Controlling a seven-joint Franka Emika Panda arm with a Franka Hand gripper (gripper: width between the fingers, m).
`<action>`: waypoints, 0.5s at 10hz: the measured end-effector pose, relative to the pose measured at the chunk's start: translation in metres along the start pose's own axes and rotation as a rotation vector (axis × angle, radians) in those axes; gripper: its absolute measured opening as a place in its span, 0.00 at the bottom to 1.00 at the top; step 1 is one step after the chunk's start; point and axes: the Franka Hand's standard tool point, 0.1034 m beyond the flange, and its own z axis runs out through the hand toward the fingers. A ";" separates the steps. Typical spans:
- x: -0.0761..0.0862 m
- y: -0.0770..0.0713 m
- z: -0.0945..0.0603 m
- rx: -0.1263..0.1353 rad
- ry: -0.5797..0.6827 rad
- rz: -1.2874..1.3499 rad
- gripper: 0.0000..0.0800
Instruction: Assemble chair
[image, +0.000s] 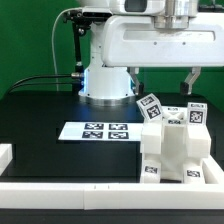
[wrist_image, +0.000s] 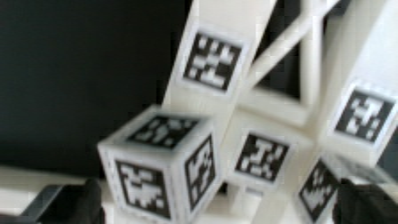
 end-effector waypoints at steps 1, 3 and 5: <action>0.005 0.001 0.000 -0.005 0.026 0.001 0.81; -0.001 0.010 0.000 0.079 -0.022 0.015 0.81; 0.005 0.025 -0.003 0.086 -0.001 0.010 0.81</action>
Offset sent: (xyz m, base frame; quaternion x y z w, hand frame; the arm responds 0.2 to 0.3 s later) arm 0.0106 -0.0058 0.0079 0.1246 -0.0152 -0.0236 0.9918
